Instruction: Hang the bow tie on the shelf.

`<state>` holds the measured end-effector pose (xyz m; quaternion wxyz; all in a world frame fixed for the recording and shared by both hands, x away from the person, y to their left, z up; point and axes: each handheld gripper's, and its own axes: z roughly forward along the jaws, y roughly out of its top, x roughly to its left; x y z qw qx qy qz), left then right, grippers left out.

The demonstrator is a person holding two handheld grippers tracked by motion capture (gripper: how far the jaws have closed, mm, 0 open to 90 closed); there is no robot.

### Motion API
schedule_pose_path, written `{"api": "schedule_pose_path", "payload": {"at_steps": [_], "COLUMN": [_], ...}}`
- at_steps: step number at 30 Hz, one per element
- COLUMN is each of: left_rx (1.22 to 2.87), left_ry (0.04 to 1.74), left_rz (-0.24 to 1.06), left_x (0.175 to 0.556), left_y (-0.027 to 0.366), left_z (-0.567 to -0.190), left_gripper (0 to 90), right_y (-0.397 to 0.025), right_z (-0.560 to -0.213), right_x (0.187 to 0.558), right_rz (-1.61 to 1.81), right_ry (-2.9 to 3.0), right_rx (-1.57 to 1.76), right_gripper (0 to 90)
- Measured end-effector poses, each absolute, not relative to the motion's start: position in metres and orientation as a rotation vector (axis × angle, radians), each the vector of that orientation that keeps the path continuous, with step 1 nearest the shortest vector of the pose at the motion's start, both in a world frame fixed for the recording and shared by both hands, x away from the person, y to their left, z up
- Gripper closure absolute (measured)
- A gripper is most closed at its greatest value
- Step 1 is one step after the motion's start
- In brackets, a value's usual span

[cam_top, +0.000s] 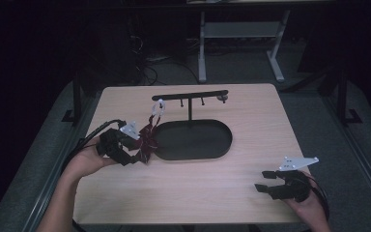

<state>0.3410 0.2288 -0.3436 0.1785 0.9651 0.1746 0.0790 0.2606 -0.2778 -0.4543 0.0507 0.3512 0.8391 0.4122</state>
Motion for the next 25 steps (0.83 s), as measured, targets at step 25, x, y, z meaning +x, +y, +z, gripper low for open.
{"api": "schedule_pose_path", "payload": {"at_steps": [25], "left_rx": [2.685], "left_ry": [0.516], "left_rz": [0.279], "left_x": [0.305], "left_y": [0.243], "left_z": [-0.388], "left_gripper": [37.6], "right_y": [-0.278], "right_z": [-0.454], "right_x": [0.26], "right_rz": [1.239], "right_ry": [2.539], "right_rx": [1.072], "right_gripper": [36.6]}}
